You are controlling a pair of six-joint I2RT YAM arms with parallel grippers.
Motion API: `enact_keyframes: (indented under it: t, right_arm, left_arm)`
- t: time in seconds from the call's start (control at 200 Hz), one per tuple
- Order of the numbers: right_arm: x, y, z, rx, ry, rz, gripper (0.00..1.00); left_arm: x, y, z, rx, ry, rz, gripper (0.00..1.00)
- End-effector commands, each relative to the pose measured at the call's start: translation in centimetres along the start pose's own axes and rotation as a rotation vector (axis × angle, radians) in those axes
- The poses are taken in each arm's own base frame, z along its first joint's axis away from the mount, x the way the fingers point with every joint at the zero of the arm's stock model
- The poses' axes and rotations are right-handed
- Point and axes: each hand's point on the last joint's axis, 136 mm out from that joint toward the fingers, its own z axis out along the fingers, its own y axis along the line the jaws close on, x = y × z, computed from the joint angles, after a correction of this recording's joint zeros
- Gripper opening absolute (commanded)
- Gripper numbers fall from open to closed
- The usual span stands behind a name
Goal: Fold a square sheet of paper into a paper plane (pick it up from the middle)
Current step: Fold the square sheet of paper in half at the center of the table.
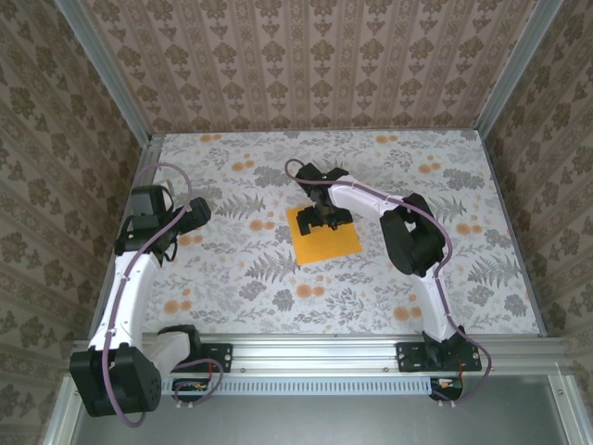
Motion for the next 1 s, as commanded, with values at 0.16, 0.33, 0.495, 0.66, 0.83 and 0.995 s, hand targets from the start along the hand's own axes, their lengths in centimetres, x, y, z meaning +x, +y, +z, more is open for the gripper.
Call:
enact_keyframes:
  t: [0.16,0.33,0.495,0.66,0.83,0.995]
  right_arm:
    - [1.6,0.9,1.5,0.029,0.076,-0.028,1.00]
    - [2.7,0.5,3.0,0.047,0.115,-0.020,1.00]
    - [3.9,0.1,4.3,0.059,0.153,-0.004,1.00]
    - [5.1,-0.5,5.3,0.063,0.185,0.015,0.98]
    - [5.3,-0.8,5.6,0.075,0.190,0.019,0.95]
    - [5.2,-1.0,5.4,0.085,0.186,0.018,0.93]
  left_arm:
    - [1.0,0.4,0.5,-0.005,0.038,-0.011,1.00]
    - [1.1,0.4,0.5,-0.006,0.041,-0.012,1.00]
    - [1.2,0.4,0.5,-0.008,0.042,-0.010,1.00]
    - [1.2,0.4,0.6,-0.008,0.043,-0.011,1.00]
    - [1.2,0.5,0.6,-0.008,0.045,-0.010,1.00]
    - [1.2,0.4,0.5,-0.008,0.046,-0.012,1.00]
